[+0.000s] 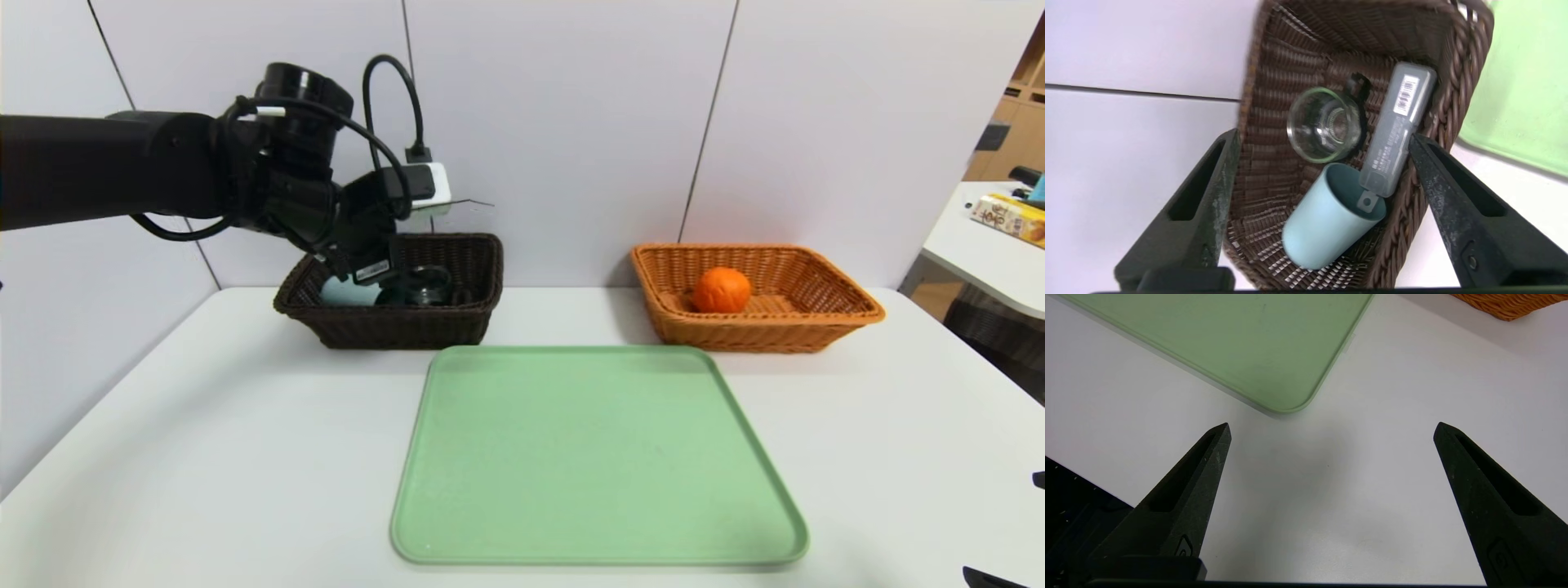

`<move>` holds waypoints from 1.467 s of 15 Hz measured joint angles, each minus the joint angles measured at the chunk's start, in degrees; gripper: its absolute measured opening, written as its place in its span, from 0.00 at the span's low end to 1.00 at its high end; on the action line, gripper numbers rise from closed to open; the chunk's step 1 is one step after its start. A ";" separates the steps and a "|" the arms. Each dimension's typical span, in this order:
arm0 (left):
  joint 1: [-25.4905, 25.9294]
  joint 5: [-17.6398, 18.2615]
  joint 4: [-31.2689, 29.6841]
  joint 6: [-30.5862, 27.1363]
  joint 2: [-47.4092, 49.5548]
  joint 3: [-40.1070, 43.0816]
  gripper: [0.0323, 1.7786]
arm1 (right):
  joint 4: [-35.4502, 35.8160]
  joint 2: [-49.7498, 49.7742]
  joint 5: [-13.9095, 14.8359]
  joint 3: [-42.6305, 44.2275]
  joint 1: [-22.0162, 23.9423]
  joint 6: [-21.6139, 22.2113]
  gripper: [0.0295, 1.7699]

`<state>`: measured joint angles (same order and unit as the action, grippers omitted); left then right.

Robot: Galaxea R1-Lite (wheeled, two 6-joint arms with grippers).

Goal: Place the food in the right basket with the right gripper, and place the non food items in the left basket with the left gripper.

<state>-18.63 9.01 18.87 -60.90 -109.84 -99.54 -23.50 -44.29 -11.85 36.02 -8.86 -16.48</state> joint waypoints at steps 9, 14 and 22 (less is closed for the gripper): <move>-3.22 -6.62 0.22 31.31 7.91 -5.84 0.92 | 0.05 0.02 0.67 0.71 0.05 -0.07 0.97; -2.06 -10.46 0.01 42.11 16.68 8.67 0.94 | 0.38 -0.35 0.80 0.85 0.16 0.23 0.97; 2.82 -10.76 -7.39 49.51 40.59 43.45 0.95 | 1.93 -0.85 2.26 0.88 2.12 2.38 0.97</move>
<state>-15.81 -1.76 11.48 -11.40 -69.24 -56.09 -21.58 -45.14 -9.59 36.90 -6.74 -14.10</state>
